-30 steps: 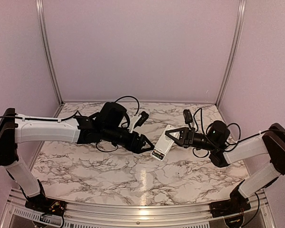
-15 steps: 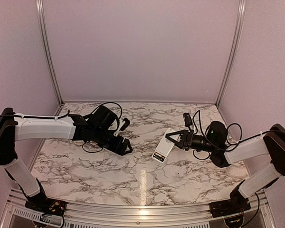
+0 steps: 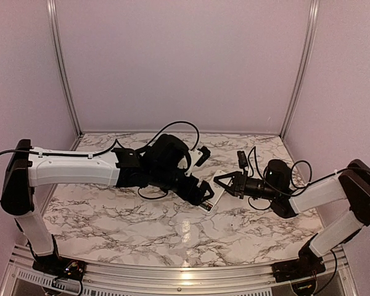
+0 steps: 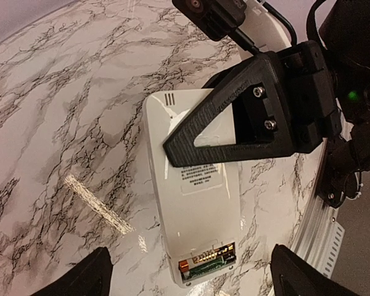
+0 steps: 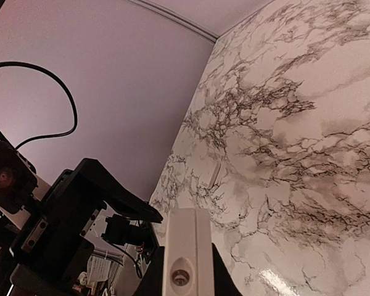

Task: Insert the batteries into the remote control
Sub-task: Pass from the right arm to the left

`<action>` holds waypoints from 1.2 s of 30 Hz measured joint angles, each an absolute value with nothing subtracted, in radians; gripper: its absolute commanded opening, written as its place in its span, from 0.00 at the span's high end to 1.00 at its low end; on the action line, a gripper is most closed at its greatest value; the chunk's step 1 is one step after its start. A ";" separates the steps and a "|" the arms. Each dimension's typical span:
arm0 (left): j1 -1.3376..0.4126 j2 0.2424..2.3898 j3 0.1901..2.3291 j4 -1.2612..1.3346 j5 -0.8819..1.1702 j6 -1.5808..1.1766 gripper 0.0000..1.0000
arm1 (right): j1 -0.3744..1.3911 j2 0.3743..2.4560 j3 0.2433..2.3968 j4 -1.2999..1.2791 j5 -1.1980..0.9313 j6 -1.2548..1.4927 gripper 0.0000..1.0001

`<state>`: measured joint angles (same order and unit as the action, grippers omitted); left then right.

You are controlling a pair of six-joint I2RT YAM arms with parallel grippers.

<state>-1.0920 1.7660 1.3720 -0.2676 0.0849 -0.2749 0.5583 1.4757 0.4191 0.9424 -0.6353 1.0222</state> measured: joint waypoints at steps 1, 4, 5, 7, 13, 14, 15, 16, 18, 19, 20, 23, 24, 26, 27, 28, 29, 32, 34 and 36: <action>-1.095 1.785 1.389 -0.268 0.076 -0.271 0.07 | 0.561 1.476 0.419 0.941 -0.633 1.024 1.00; -1.110 1.847 1.446 -0.286 0.048 -0.262 0.08 | 0.568 1.476 0.419 0.941 -0.624 1.028 1.00; -1.114 1.862 1.460 -0.294 0.041 -0.260 0.08 | 0.570 1.476 0.419 0.941 -0.621 1.029 1.00; -1.121 1.889 1.488 -0.309 0.020 -0.255 0.10 | 0.574 1.476 0.419 0.940 -0.618 1.031 1.00; -1.136 1.965 1.592 -0.369 -0.027 -0.235 0.17 | 0.583 1.476 0.421 0.926 -0.614 1.042 1.00; -1.139 1.976 1.606 -0.381 -0.036 -0.232 0.19 | 0.585 1.476 0.421 0.923 -0.613 1.043 1.00; -1.140 1.983 1.612 -0.387 -0.042 -0.230 0.20 | 0.587 1.476 0.421 0.918 -0.611 1.043 1.00; -1.142 1.991 1.622 -0.403 -0.050 -0.226 0.21 | 0.588 1.476 0.422 0.916 -0.610 1.043 1.00; -1.144 2.005 1.637 -0.424 -0.061 -0.223 0.24 | 0.589 1.476 0.422 0.913 -0.606 1.043 1.00; -1.146 2.012 1.649 -0.433 -0.065 -0.219 0.27 | 0.590 1.476 0.422 0.911 -0.601 1.044 1.00; -1.147 2.019 1.660 -0.443 -0.070 -0.217 0.29 | 0.590 1.476 0.422 0.908 -0.596 1.044 1.00; -1.151 2.033 1.688 -0.470 -0.085 -0.208 0.37 | 0.590 1.476 0.422 0.904 -0.590 1.046 1.00; -1.152 2.035 1.692 -0.474 -0.089 -0.207 0.41 | 0.590 1.476 0.423 0.903 -0.589 1.047 1.00; -1.153 2.038 1.703 -0.485 -0.100 -0.220 0.50 | 0.591 1.476 0.424 0.905 -0.579 1.045 0.93; -1.152 2.039 1.705 -0.484 -0.105 -0.228 0.53 | 0.591 1.476 0.426 0.907 -0.571 1.045 0.86; -1.151 2.039 1.706 -0.484 -0.104 -0.229 0.56 | 0.591 1.476 0.429 0.907 -0.568 1.045 0.78; -1.150 2.039 1.707 -0.484 -0.104 -0.228 0.59 | 0.591 1.476 0.430 0.907 -0.567 1.046 0.69; -1.143 2.039 1.697 -0.496 -0.092 -0.208 0.66 | 0.590 1.475 0.431 0.904 -0.585 1.063 0.47; -1.135 2.037 1.673 -0.499 -0.070 -0.194 0.69 | 0.583 1.475 0.432 0.901 -0.600 1.071 0.42; -1.119 2.028 1.629 -0.500 -0.036 -0.170 0.71 | 0.573 1.475 0.431 0.897 -0.614 1.076 0.37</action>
<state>-1.1194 2.0285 1.6295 -0.5003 -0.0364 -0.1703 0.5728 1.4750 0.4313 0.8967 -0.6140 1.0763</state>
